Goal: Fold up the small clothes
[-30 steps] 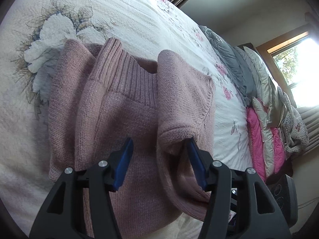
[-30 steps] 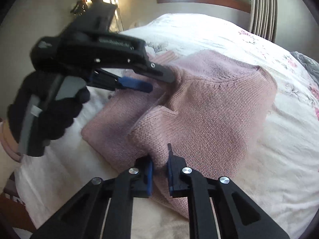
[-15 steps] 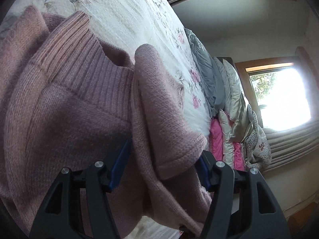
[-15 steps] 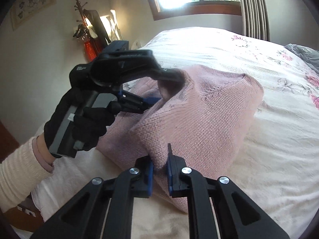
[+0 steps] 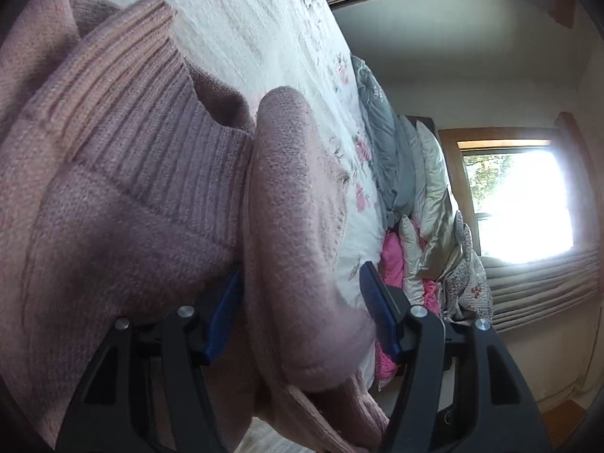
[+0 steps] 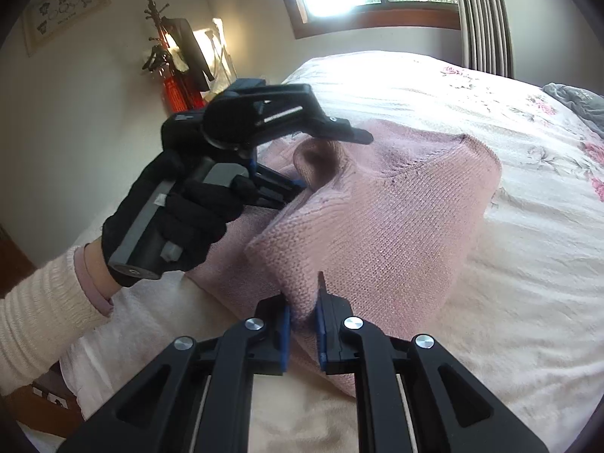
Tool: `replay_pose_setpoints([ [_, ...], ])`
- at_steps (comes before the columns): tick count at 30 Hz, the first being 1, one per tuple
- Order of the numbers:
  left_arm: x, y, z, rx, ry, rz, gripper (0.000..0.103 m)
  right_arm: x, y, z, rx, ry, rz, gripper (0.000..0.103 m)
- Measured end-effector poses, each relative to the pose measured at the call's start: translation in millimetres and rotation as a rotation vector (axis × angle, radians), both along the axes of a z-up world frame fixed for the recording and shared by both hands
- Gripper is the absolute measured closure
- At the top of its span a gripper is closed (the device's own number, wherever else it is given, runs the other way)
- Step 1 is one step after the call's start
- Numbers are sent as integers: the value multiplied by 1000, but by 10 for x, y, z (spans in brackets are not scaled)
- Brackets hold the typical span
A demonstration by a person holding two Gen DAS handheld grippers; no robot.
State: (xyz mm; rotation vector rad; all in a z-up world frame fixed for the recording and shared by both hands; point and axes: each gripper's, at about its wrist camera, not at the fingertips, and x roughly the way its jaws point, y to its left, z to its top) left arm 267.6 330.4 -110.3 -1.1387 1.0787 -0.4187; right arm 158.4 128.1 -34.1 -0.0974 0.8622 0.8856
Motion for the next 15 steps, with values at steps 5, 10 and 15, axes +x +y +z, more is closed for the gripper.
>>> replay_pose_setpoints([
  [5,166,-93,72,42,-5,-16,77,9,-44,-13,17,11,1,92],
  [10,165,-96,310,109,-64,-16,85,-22,25,71,39,3,11,92],
  [15,-34,182,789,151,-186,-6,86,-144,285,209,80,-15,90,92],
])
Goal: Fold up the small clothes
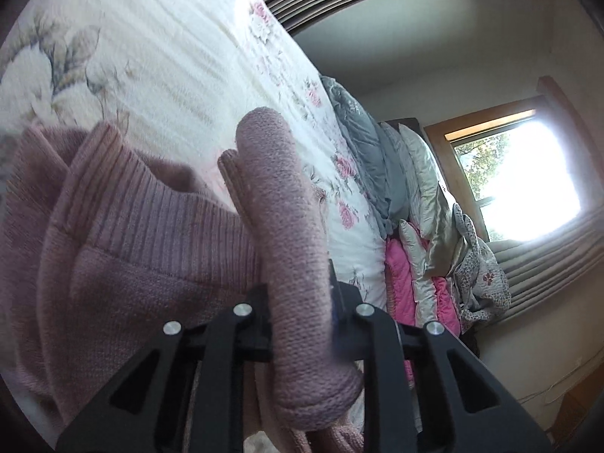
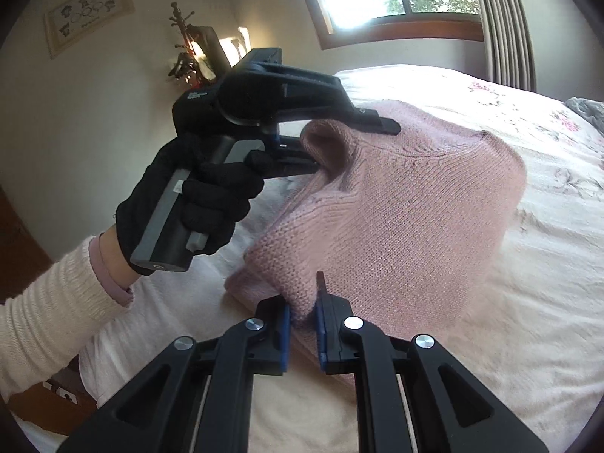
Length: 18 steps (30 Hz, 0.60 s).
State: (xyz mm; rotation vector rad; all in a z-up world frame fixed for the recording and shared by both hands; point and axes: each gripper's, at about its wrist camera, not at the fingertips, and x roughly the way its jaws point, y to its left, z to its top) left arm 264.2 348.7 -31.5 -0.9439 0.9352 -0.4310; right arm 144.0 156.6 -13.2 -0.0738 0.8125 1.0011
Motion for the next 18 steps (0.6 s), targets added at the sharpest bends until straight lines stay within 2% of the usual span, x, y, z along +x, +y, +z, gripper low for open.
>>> replay_pose_setpoints([
  [3,-135,226,166,64,-49,3,86,-79,235,52,8,-17,41,92],
  [5,-200,398,143,83,-45,25,86,-104,405,24,2,-11,61,92],
  [9,-313,785,-132,64,4,91,86,-127,732,-167,-41,9,88,92],
  [13,-352,984,-518,127,67,115,86,-156,1017,-499,-144,19,84,92],
  [14,-365,1012,-589,134,71,124,86,-157,1057,-584,-163,26,81,92],
  [16,-402,1069,-704,100,62,144,85,-154,1107,-753,-193,34,71,91],
  [18,-440,1093,-756,90,45,153,85,-140,1117,-853,-185,55,66,89],
])
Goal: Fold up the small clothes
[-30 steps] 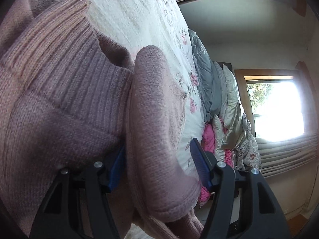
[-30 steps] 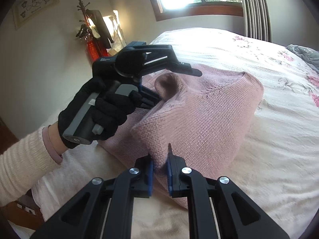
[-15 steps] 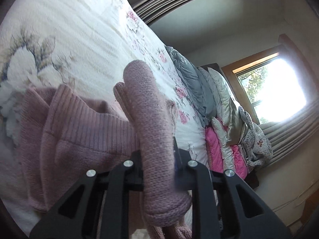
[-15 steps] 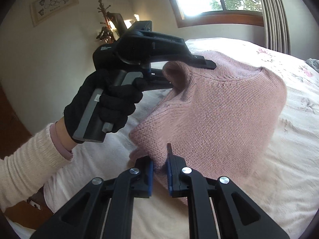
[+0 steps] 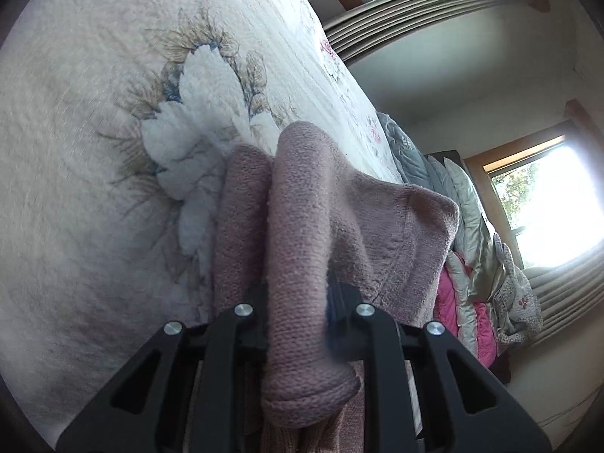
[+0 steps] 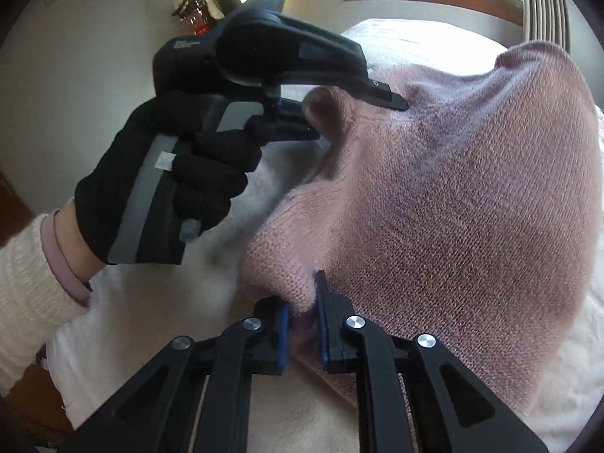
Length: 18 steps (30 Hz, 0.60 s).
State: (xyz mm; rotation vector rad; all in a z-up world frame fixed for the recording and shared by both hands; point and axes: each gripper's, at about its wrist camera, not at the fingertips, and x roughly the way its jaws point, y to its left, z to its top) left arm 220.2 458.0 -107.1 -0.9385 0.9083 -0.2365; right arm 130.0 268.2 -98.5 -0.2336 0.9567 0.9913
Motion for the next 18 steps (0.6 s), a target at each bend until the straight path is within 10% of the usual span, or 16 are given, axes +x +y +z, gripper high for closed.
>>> replay_pose_setpoints([
  [8,4,-111,209,103,-19,-34,76,135,-494,334,189,179,63,52],
  [11,122,-207,357,169,-23,-57,60,461,-945,672,265,119,-59,37],
  [16,356,-250,373,189,23,-66,45,1231,-1444,745,135,6,-373,42],
  [18,419,-243,335,207,54,-52,68,1442,-1494,634,111,35,-394,48],
])
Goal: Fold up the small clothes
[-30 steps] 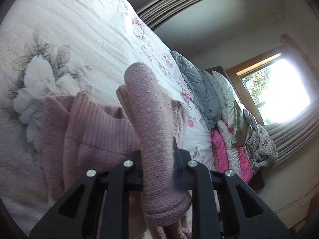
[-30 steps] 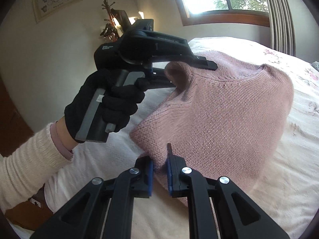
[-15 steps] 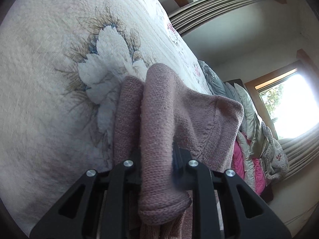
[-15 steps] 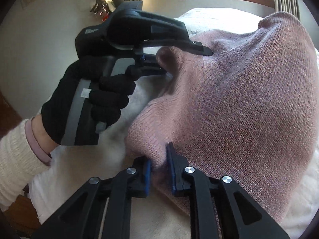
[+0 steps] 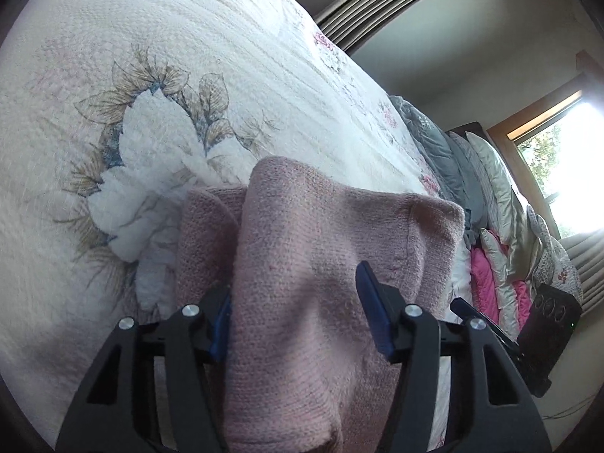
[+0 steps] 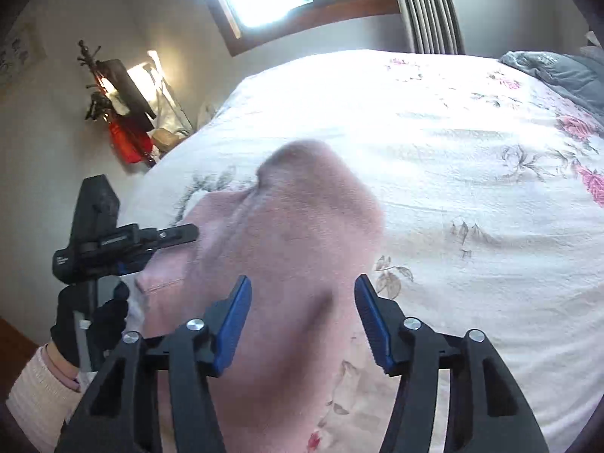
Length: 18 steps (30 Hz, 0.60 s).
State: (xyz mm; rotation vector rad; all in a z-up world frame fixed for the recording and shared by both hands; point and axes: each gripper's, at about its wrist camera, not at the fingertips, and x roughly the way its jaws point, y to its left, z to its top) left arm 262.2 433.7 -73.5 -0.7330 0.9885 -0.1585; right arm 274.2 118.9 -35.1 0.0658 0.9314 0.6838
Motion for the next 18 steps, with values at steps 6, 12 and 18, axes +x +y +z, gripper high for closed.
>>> replay_pose_setpoints([
  [6,-254,225,-38,-15,-32,70,89,219,128,-169,40,29,18,55],
  [12,-435,378,-177,-33,-31,111,91,253,399,-309,-59,-1,4,54],
  [18,-600,214,137,82,-14,120,79,193,281,-131,3,26,-1,52],
])
